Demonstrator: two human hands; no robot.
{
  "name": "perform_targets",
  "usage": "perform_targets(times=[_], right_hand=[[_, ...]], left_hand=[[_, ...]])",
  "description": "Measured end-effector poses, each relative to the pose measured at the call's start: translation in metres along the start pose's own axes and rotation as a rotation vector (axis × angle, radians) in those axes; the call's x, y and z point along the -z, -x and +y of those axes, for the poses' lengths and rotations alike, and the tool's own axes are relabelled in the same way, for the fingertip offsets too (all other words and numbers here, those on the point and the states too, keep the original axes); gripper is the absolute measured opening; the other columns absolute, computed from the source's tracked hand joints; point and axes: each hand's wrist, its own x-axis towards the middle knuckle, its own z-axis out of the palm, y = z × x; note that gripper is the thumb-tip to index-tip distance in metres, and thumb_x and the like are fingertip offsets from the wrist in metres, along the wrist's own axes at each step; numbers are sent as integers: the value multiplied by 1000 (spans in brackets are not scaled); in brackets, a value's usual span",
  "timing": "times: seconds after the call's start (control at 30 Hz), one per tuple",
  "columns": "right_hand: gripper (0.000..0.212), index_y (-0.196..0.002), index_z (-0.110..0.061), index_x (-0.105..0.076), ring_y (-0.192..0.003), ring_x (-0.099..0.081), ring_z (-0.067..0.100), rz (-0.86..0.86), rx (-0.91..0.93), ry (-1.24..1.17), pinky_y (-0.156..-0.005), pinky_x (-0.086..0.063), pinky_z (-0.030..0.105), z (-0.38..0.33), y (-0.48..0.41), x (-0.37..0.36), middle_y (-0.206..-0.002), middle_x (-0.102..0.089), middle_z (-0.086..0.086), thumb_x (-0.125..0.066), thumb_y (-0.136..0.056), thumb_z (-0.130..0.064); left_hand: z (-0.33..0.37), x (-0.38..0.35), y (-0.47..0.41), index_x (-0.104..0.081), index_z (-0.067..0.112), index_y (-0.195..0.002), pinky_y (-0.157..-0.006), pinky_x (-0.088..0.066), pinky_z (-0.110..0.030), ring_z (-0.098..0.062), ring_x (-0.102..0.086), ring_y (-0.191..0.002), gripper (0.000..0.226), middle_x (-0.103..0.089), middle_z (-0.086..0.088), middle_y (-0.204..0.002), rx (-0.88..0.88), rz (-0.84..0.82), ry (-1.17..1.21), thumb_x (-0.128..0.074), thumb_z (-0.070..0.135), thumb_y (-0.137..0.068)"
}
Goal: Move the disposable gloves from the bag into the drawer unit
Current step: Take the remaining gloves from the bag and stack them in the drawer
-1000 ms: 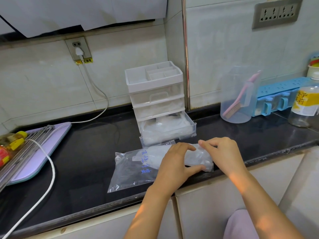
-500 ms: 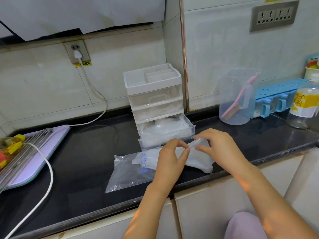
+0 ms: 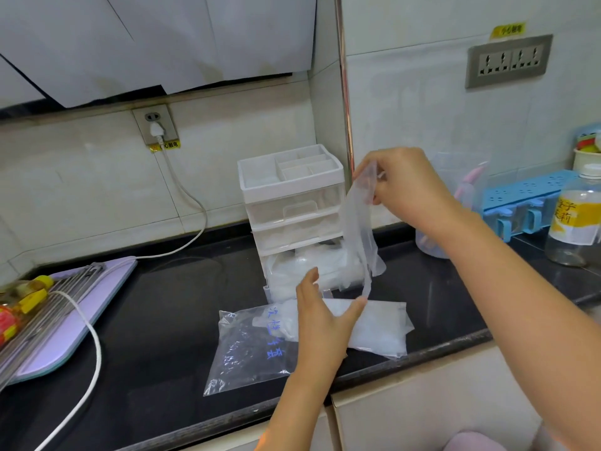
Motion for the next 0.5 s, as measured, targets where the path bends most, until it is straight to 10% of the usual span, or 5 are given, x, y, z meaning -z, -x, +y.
perform_targets(times=[0.27, 0.37, 0.5], right_hand=[[20, -81, -6, -67, -73, -59, 26, -223, 33, 441, -64, -49, 32, -36, -20, -9, -73, -61, 8, -73, -80, -25], [40, -62, -11, -52, -54, -44, 18, -259, 23, 522, -49, -35, 25, -40, -23, -9, -60, -45, 3, -73, -80, -39], [31, -69, -9, -67, -58, -56, 19, -339, -9, 480, -64, -50, 28, -31, -33, -8, -58, -55, 0, -73, -80, -37]], left_hand=[[73, 8, -17, -23, 28, -145, -107, -34, -27, -3, -33, -130, 93, -31, 14, -142, -85, 53, 75, -74, 54, -71], [69, 9, -33, -41, 20, -135, -99, -38, -25, -7, -44, -119, 69, -45, 10, -130, -66, 72, -12, -71, 45, -79], [54, 22, -58, -67, 11, -94, -77, -45, -27, -18, -60, -90, 15, -66, 2, -91, -53, 96, -135, -61, 22, -86]])
